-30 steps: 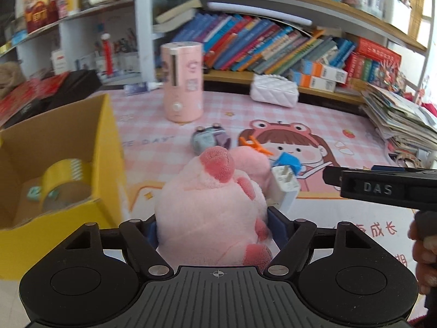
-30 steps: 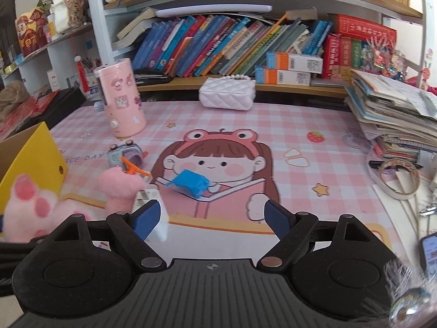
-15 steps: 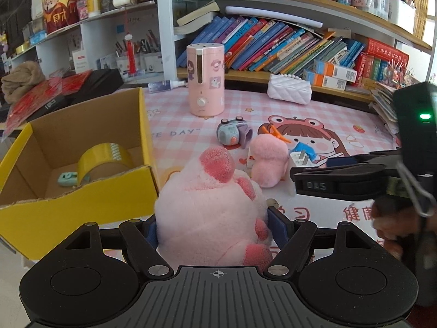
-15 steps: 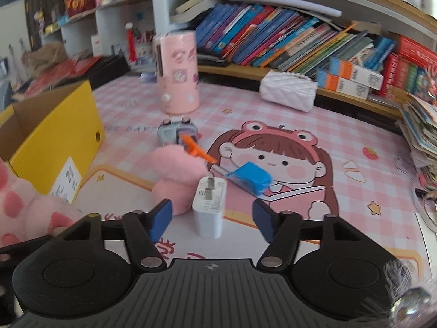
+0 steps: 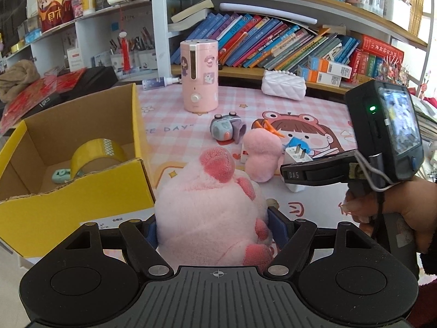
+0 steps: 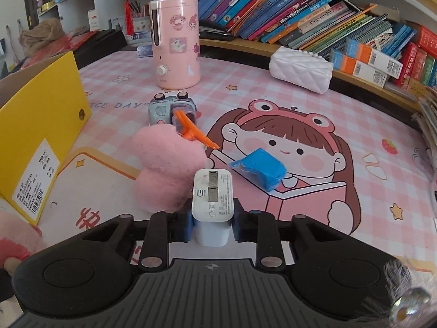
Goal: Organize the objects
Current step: 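Lift the plush toy with the left gripper while the right gripper grasps the white charger, then carry the plush toy and white charger with both grippers over the yellow box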
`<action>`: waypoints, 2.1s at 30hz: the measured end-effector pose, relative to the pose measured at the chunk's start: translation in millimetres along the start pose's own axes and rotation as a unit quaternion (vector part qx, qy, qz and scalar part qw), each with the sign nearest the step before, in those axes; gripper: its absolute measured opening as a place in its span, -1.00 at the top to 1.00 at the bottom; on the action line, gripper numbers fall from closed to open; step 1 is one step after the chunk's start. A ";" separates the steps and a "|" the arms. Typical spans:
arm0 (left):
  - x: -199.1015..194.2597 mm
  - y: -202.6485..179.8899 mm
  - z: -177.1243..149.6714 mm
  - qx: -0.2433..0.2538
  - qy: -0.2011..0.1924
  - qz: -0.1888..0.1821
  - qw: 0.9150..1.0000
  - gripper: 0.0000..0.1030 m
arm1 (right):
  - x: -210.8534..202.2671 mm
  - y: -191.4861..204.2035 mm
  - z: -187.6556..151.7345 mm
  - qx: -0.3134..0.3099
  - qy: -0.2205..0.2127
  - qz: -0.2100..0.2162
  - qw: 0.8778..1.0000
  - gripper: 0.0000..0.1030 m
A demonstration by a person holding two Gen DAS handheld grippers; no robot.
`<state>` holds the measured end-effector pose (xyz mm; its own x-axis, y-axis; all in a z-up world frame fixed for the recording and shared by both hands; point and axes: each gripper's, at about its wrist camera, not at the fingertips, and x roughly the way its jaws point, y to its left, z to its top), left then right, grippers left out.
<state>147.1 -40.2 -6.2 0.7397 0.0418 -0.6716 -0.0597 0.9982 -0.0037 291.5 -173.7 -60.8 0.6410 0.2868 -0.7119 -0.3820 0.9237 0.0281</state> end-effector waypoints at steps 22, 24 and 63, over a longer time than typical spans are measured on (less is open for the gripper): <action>-24.8 27.2 -8.2 0.016 -0.050 -0.080 0.995 -0.48 | -115.3 31.7 -25.9 0.061 -0.042 -0.045 0.996 0.52; -29.6 34.2 -12.5 0.013 -0.050 -0.084 0.995 -0.48 | -121.3 39.2 -30.7 0.062 -0.043 -0.053 0.996 0.52; -124.1 170.4 -96.7 -0.068 -0.037 -0.007 0.997 -0.47 | -167.4 215.0 -98.2 0.011 -0.003 0.040 0.999 0.52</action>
<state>-19.7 120.5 4.9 0.7879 0.0352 -0.6148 -0.1351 0.9839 -0.1168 36.7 -48.1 -4.6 0.6140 0.3609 -0.7020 -0.4169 0.9034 0.0998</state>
